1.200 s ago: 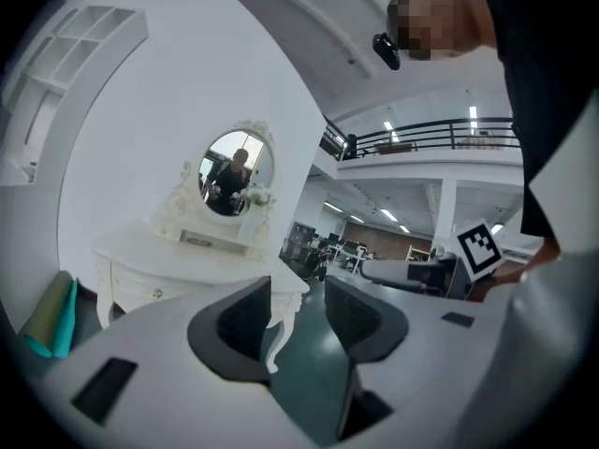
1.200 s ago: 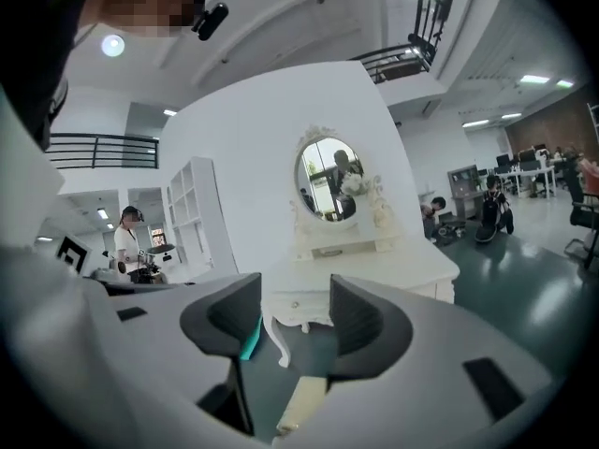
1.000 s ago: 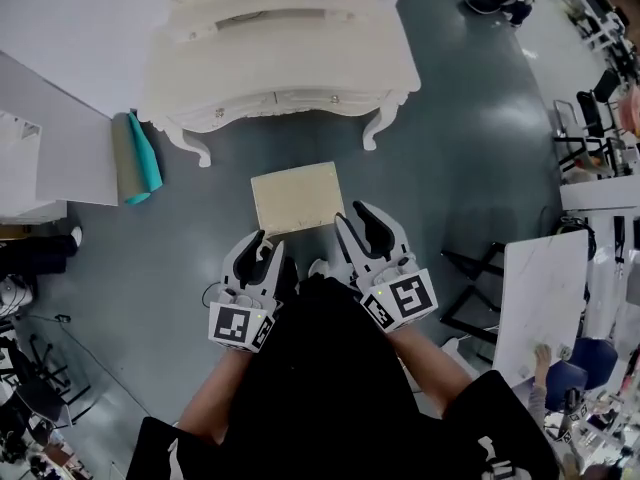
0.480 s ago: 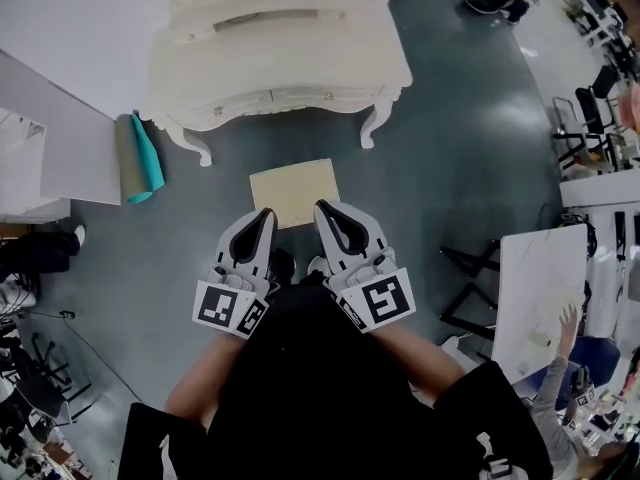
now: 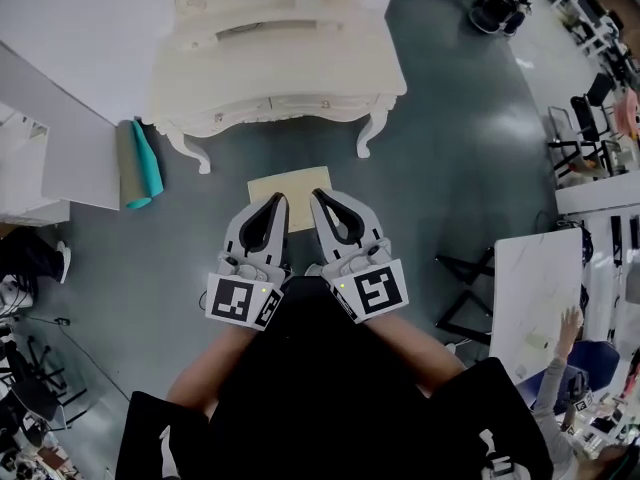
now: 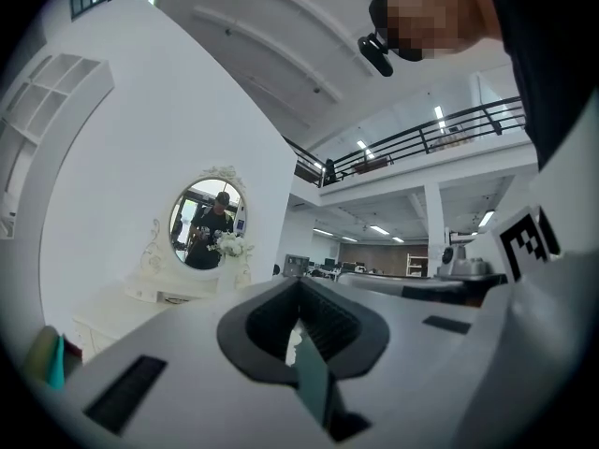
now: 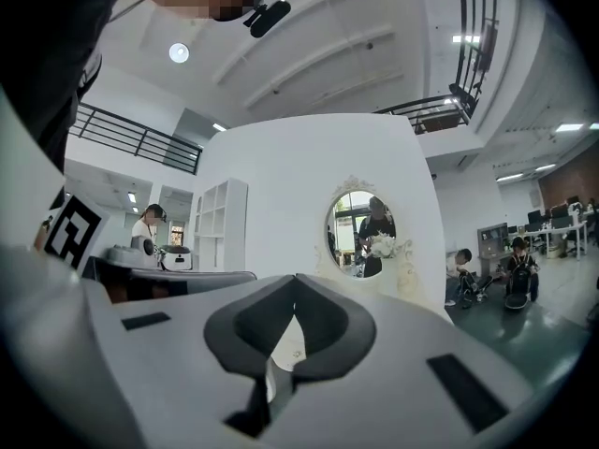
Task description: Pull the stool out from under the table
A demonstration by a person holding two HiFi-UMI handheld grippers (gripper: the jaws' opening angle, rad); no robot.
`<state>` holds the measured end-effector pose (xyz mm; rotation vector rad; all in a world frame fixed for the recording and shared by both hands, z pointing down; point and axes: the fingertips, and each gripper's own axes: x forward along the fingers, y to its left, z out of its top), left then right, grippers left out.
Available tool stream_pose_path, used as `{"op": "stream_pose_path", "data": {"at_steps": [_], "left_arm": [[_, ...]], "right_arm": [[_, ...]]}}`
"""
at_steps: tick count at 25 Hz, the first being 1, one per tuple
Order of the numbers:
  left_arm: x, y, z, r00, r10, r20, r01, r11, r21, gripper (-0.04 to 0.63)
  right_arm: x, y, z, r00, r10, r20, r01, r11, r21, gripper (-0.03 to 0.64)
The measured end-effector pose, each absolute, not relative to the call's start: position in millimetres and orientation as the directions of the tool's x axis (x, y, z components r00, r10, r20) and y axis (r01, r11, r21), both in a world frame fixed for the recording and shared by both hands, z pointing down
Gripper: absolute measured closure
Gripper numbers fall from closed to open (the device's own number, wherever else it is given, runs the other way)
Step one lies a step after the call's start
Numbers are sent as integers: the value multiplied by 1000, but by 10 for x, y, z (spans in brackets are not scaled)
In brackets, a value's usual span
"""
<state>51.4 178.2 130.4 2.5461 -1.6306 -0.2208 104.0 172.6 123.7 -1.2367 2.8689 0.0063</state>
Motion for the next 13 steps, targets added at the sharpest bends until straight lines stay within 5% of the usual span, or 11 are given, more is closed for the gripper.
{"op": "stream_pose_path", "data": {"at_steps": [13], "left_arm": [[900,1741,1129,461,-875,-151,-854,-483,191,580]], "right_arm": [[1257,1701,1068,-657,-752,-55,-754,654,55,598]]}}
